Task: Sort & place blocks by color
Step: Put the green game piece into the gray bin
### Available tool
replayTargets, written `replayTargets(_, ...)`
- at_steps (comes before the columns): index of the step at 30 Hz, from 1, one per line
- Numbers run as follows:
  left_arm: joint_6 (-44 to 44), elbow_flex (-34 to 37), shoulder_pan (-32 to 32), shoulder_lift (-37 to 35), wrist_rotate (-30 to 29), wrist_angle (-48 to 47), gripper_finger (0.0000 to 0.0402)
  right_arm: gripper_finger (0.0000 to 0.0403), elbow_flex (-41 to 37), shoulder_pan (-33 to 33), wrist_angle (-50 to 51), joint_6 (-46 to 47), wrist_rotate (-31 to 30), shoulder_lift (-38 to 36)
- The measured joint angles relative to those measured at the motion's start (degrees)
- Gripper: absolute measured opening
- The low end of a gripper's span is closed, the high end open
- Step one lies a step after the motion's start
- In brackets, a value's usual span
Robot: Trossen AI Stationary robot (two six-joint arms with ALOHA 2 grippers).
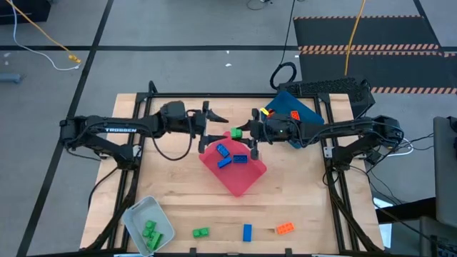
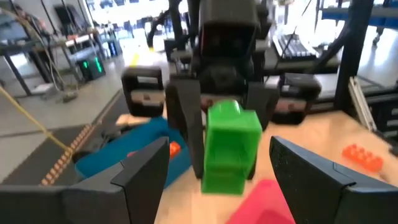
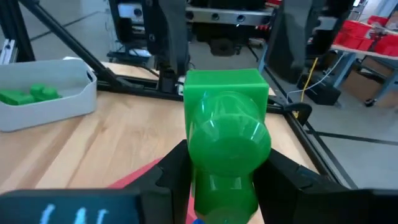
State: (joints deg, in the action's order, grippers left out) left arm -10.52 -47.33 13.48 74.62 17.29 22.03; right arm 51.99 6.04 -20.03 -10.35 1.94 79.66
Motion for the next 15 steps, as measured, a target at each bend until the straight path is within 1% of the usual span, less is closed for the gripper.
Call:
replayTargets(2,0.1,-0.1,-0.5,0.4,-0.3,1.5,0.0278,0.0126,0.0,0.0,-0.3,-0.4,1.3,0.0)
replayTargets(7,0.1,-0.1,-2.1,1.6,-3.5,0.4,0.0278,0.0126,0.0,0.3,-1.9,-0.5,1.6,0.0)
replayTargets(15,0.6,-0.1,-3.9,3.5,-3.9,4.2,0.0278,0.0126,0.0,0.4,-2.4,0.1,2.8,0.0)
